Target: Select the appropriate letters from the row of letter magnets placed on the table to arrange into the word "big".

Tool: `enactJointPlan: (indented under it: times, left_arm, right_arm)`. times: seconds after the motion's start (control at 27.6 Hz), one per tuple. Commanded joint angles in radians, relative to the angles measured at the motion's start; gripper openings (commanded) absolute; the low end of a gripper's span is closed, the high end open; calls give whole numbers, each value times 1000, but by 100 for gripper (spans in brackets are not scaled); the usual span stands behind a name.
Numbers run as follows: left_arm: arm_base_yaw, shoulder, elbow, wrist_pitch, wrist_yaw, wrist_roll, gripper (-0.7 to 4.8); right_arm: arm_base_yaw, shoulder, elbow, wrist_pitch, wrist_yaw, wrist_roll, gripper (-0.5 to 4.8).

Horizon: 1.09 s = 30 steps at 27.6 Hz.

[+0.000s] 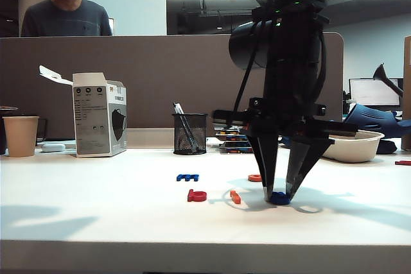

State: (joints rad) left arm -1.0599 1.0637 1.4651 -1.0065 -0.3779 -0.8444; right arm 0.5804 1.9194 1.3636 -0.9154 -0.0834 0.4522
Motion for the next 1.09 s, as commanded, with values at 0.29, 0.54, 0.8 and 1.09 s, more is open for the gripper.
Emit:
enactJointPlan:
  times: [0.29, 0.54, 0.8, 1.09]
  left_arm:
    - [0, -2, 3, 13, -3, -1, -4]
    - [0, -2, 3, 13, -3, -1, -4]
    - [0, -2, 3, 13, -3, -1, -4]
    - [0, -2, 3, 13, -3, -1, -4]
  right_arm:
    - [1, 0, 3, 22, 2, 5, 214]
    - [1, -8, 4, 11, -1, 4, 214]
    - [-1, -67, 5, 27, 0, 4, 214]
    - [-3, -143, 36, 37, 3, -64, 211]
